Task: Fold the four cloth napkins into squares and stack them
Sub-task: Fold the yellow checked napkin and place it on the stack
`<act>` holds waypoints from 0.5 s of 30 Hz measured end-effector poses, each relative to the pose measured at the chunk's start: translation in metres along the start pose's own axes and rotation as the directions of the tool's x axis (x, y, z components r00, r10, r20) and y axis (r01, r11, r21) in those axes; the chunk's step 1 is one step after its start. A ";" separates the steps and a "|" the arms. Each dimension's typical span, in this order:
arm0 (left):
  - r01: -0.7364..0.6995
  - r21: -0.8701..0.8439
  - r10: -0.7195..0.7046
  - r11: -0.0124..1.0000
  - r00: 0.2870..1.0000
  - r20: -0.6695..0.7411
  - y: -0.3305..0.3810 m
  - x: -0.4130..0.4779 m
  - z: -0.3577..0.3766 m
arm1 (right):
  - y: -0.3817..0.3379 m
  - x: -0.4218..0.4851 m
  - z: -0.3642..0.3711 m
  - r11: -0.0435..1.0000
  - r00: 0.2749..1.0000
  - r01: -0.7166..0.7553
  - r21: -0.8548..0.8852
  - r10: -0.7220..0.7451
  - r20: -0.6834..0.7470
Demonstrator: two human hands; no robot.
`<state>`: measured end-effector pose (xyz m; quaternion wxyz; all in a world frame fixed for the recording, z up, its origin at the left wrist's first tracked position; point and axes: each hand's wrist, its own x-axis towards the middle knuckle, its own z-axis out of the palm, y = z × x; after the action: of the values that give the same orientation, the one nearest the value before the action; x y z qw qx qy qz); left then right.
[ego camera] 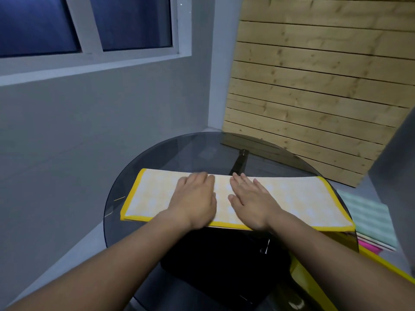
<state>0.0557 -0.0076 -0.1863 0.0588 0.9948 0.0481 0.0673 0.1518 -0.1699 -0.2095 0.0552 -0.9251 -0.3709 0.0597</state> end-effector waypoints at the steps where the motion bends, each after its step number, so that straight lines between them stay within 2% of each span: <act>1: -0.061 -0.015 0.061 0.998 0.998 -0.004 0.001 0.009 0.002 | 0.000 0.000 0.000 1.000 1.000 0.001 0.000 -0.001 -0.002; 3: -0.137 -0.067 0.144 0.988 0.983 0.111 0.005 0.024 0.008 | 0.000 0.000 0.000 1.000 1.000 0.005 0.003 -0.005 -0.002; 5: -0.093 -0.097 0.111 0.991 0.972 0.209 0.004 0.033 0.015 | 0.001 -0.001 0.000 1.000 1.000 0.010 0.000 -0.010 0.004; 10: 0.130 -0.005 -0.127 0.992 0.975 0.183 -0.043 0.026 0.020 | 0.002 -0.001 -0.001 1.000 1.000 0.015 -0.014 -0.014 0.024; 13: 0.334 0.050 -0.338 0.941 0.923 0.182 -0.073 0.016 0.018 | 0.003 0.000 0.000 1.000 1.000 0.018 0.000 -0.018 0.023; 15: 0.365 0.082 -0.374 0.928 0.911 0.176 -0.078 0.015 0.017 | 0.004 0.000 0.001 1.000 1.000 0.018 0.004 -0.018 0.016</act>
<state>0.0656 0.0690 -0.2107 0.0513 0.9708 0.2309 -0.0408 0.1544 -0.1725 -0.2115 0.0546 -0.9212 -0.3793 0.0674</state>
